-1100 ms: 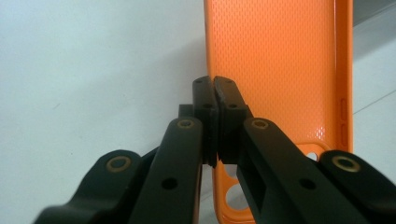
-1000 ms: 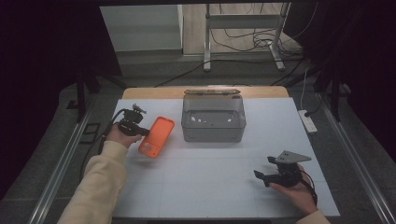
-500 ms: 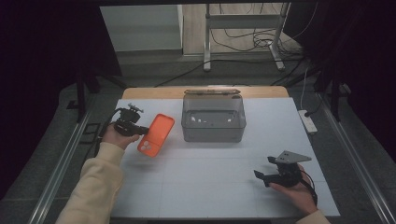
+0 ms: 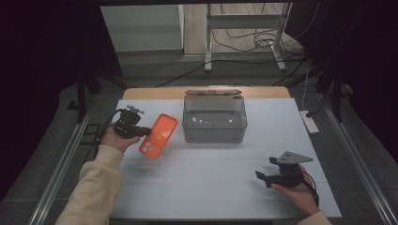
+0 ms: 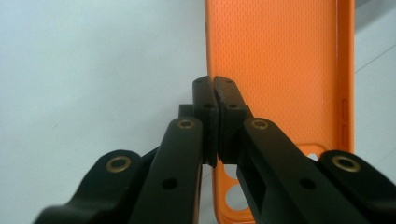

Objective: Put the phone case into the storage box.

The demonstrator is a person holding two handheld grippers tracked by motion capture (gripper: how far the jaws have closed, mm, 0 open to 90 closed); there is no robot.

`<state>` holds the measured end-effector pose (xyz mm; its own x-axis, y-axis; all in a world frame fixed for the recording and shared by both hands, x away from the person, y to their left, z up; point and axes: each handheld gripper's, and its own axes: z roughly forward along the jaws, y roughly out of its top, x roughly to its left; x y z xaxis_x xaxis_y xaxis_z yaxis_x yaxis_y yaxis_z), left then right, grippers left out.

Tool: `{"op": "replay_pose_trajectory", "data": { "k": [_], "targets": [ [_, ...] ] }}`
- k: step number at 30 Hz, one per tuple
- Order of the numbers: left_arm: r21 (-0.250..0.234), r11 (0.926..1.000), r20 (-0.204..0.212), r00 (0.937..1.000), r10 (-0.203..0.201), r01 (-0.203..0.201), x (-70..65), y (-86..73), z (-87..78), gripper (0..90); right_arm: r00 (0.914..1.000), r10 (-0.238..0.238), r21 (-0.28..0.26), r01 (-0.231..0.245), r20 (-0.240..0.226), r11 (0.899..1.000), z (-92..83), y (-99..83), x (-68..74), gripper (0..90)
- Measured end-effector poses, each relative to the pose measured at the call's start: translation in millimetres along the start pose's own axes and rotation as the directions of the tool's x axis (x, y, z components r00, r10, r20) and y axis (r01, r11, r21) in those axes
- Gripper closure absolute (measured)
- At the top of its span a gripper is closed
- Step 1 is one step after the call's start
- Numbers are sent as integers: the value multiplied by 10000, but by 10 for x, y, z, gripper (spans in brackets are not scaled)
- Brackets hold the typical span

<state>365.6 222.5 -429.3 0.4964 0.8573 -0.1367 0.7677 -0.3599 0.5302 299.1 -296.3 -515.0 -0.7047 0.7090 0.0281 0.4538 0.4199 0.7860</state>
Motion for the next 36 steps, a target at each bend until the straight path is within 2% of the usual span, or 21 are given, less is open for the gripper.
{"op": "replay_pose_trajectory", "data": {
  "k": [14, 18, 36],
  "targets": [
    [-326, 9980, 188, 9983, 551, -545, -146, -3, -52, 885, 10000, -12, -71, 12, 74, 10000, -9, 4, 6, 180],
    [-471, 9958, 180, 9966, 801, -792, -205, -1, -58, 885, 10000, -15, -70, 16, 72, 10000, -9, 4, 7, 180],
    [-953, 9854, 493, 9880, 1463, -1411, -408, 10, -41, 885, 10000, 13, -183, -11, 98, 9998, -18, 4, 8, 182]
  ]
}}
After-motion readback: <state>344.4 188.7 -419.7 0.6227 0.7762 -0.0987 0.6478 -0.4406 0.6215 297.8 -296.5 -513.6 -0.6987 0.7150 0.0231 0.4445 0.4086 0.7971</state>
